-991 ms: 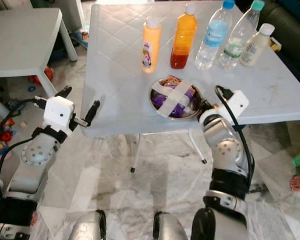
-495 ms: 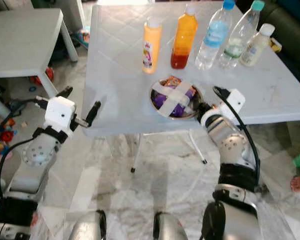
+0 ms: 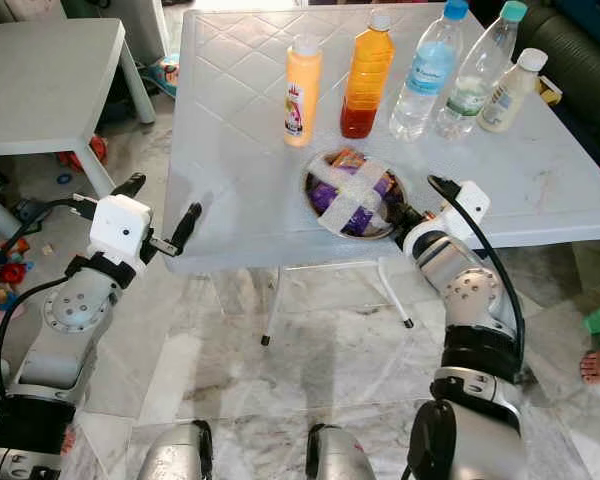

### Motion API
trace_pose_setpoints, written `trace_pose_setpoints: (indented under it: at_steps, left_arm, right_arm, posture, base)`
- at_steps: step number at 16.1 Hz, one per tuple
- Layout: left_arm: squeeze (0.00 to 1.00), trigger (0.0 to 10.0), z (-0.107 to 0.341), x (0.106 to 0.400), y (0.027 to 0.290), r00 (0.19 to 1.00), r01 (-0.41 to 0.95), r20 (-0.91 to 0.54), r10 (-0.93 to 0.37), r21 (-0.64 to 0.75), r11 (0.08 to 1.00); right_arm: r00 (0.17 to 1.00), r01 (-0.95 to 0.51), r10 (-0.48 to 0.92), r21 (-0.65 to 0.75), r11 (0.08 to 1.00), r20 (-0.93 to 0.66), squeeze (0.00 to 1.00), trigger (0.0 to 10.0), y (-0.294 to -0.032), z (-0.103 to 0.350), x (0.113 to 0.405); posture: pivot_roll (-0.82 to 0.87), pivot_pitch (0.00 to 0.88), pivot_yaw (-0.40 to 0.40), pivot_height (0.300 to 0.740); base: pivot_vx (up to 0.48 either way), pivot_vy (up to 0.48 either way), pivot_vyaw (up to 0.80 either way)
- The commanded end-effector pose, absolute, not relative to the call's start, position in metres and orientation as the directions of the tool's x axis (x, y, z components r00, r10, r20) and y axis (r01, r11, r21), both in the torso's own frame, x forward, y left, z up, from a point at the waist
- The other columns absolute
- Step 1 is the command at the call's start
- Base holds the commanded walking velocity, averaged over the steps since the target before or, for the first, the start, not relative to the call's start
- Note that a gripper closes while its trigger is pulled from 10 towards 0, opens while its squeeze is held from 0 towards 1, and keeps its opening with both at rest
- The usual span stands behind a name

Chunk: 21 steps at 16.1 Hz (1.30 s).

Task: Restocking fridge

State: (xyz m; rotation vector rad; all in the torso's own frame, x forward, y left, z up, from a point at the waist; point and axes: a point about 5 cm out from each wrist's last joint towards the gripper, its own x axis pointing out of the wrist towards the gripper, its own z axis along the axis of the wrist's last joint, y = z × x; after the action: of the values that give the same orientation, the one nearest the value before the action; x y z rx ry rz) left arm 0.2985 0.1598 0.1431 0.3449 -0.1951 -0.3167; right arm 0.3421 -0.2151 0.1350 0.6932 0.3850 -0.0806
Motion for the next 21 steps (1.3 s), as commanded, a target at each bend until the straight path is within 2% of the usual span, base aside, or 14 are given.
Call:
trace_pose_setpoints:
  at_steps: [1, 6, 10, 12, 14, 17, 18, 19, 20, 21]
  left_arm:
    - [0.00, 10.0, 0.141, 0.298, 0.160, 0.932, 0.277, 0.122, -0.342, 0.369, 0.887]
    - [0.00, 10.0, 0.142, 0.297, 0.169, 0.937, 0.263, 0.111, -0.331, 0.396, 0.880]
    - [0.00, 10.0, 0.135, 0.296, 0.183, 0.959, 0.215, 0.096, -0.267, 0.368, 0.904]
    - [0.00, 10.0, 0.127, 0.293, 0.193, 0.981, 0.137, 0.085, -0.172, 0.316, 0.939]
    - [0.00, 10.0, 0.119, 0.288, 0.202, 0.997, 0.035, 0.059, -0.053, 0.276, 0.961]
    - [0.00, 10.0, 0.111, 0.282, 0.196, 0.998, 0.040, 0.040, -0.051, 0.243, 0.969]
    - [0.00, 10.0, 0.109, 0.281, 0.193, 0.998, 0.045, 0.036, -0.056, 0.238, 0.970]
    - [0.00, 10.0, 0.108, 0.282, 0.189, 0.998, 0.052, 0.034, -0.061, 0.230, 0.972]
    - [0.00, 10.0, 0.108, 0.283, 0.187, 0.997, 0.053, 0.034, -0.062, 0.225, 0.973]
    - [0.00, 10.0, 0.109, 0.284, 0.185, 0.997, 0.054, 0.035, -0.063, 0.223, 0.973]
  right_arm:
    - [0.888, 0.254, 0.055, 0.588, 0.768, -0.456, 0.00, 0.0, -0.216, 0.118, 0.337]
    - [0.897, 0.273, 0.023, 0.593, 0.757, -0.442, 0.00, 0.0, -0.221, 0.123, 0.338]
    - [0.905, 0.265, 0.003, 0.571, 0.777, -0.425, 0.00, 0.0, -0.218, 0.124, 0.332]
    - [0.945, 0.197, -0.022, 0.515, 0.834, -0.326, 0.00, 0.0, -0.206, 0.135, 0.325]
    - [0.973, 0.124, 0.001, 0.533, 0.837, -0.229, 0.00, 0.0, -0.189, 0.144, 0.309]
    - [0.994, 0.083, -0.050, 0.381, 0.921, -0.095, 0.00, 0.0, -0.178, 0.148, 0.286]
    - [0.995, 0.087, -0.059, 0.380, 0.921, -0.084, 0.00, 0.2, -0.174, 0.147, 0.282]
    - [0.996, 0.066, -0.040, 0.386, 0.920, -0.075, 0.00, 8.5, -0.166, 0.148, 0.280]
    - [0.997, 0.049, -0.025, 0.362, 0.931, -0.070, 0.00, 10.0, -0.161, 0.148, 0.278]
    - [0.997, 0.049, -0.024, 0.363, 0.931, -0.075, 0.00, 10.0, -0.160, 0.148, 0.278]
  posture:
    - [0.03, 0.139, 0.001, 0.740]
    - [0.04, 0.152, -0.001, 0.740]
    - [0.02, 0.154, -0.018, 0.740]
    - [-0.01, 0.123, -0.024, 0.740]
    - [-0.02, 0.103, -0.025, 0.740]
    - [-0.03, 0.096, -0.029, 0.740]
    - [-0.03, 0.096, -0.029, 0.740]
    - [-0.03, 0.089, -0.029, 0.740]
    - [-0.03, 0.085, -0.031, 0.740]
    - [-0.03, 0.084, -0.031, 0.740]
  base:
    - [0.000, 0.000, 0.00]
    - [0.000, 0.000, 0.00]
    - [0.000, 0.000, 0.00]
    - [0.000, 0.000, 0.00]
    - [0.000, 0.000, 0.00]
    - [0.000, 0.000, 0.00]
    - [0.000, 0.000, 0.00]
    - [0.000, 0.000, 0.00]
    - [-0.274, 0.000, 0.00]
    - [-0.277, 0.000, 0.00]
